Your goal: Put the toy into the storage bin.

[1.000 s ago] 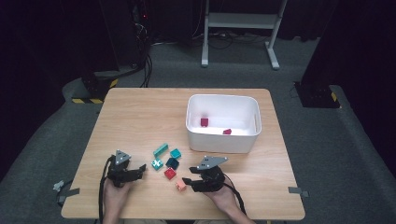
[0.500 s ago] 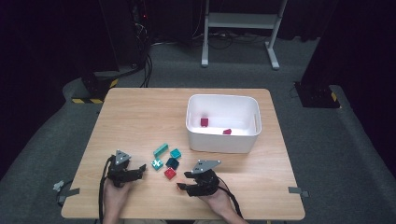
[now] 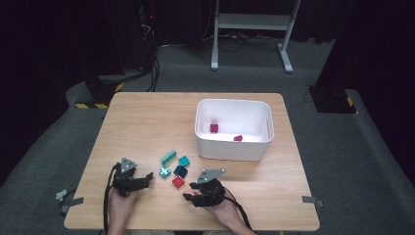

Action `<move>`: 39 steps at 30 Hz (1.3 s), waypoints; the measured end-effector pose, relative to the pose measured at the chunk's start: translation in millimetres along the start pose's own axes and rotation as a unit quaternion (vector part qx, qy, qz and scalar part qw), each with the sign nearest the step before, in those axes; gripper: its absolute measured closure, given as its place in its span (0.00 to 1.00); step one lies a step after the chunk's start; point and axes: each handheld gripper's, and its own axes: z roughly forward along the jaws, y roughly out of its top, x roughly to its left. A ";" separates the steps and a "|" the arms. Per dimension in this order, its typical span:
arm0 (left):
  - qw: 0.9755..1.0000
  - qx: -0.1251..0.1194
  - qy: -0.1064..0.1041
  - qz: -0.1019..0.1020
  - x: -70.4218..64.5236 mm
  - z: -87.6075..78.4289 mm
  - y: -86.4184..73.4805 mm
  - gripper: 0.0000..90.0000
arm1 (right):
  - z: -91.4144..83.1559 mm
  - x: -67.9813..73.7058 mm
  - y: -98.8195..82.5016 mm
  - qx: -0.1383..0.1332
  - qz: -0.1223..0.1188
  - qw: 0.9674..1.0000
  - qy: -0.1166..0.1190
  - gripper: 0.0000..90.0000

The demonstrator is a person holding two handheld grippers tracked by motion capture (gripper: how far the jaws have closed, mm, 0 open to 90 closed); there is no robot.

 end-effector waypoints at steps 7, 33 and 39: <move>1.000 0.000 0.000 0.000 0.0 0.0 0.0 0.21 | 3.9 1.0 -0.8 0.009 -0.004 1.000 0.003 0.69; 1.000 0.000 0.000 0.000 0.0 0.0 0.0 0.21 | -4.1 -2.1 1.9 -0.002 -0.009 1.000 0.001 0.74; 1.000 0.000 0.000 0.000 0.0 0.0 0.0 0.21 | -8.6 -4.2 3.5 -0.008 -0.013 1.000 0.000 0.74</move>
